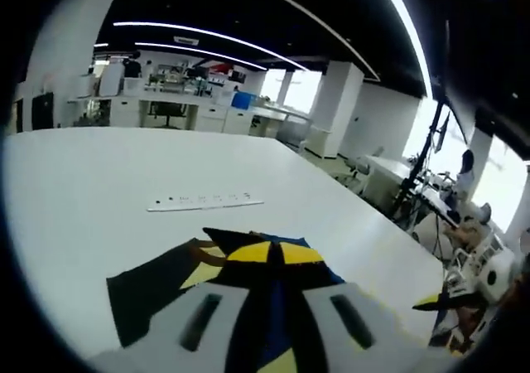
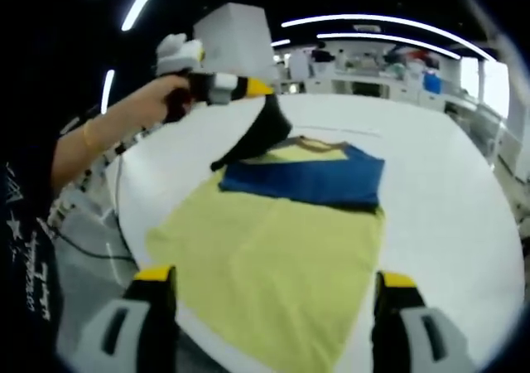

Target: Fold the garment on the visible template until the final outline fits inside the template.

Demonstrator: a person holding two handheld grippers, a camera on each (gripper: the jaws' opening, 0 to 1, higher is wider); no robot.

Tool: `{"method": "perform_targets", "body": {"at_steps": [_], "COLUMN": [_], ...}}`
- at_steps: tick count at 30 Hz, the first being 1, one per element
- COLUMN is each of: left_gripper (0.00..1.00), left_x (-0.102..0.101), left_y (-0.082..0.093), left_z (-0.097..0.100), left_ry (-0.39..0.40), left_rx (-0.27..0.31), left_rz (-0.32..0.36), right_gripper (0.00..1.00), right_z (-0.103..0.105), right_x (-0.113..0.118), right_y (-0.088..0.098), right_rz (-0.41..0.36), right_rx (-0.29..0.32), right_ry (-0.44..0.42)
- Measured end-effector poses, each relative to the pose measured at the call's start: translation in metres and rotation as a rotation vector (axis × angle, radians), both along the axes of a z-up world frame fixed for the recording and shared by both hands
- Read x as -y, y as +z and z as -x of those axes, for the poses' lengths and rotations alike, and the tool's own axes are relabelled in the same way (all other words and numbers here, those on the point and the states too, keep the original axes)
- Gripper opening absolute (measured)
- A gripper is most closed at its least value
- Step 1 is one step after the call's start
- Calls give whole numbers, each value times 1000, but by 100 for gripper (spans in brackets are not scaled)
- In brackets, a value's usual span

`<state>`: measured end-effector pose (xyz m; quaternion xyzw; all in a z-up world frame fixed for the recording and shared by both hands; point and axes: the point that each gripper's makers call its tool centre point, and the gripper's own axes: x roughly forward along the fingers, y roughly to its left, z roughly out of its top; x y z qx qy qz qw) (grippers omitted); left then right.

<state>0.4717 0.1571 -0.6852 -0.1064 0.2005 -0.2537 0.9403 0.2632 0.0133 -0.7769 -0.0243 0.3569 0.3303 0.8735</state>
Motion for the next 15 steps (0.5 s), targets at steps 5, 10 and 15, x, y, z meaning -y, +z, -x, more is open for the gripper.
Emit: {"method": "perform_targets", "body": {"at_steps": [5,10,15], "left_gripper": [0,0,0], "left_x": [15,28,45], "left_y": [-3,-8,-15], "left_z": [-3,-7,-8], "left_ry": [-23,-29,-60], "left_rx": [3,-13,-18], "left_rz": [10,46,72], "right_gripper": [99,99,99], "right_z": [-1,-3,-7], "right_x": [1,3,10], "right_y": [-3,-3,-5], "right_rz": [3,2,8], "right_rx": [-8,-10,-13], "right_ry": [-4,-8,-26]}}
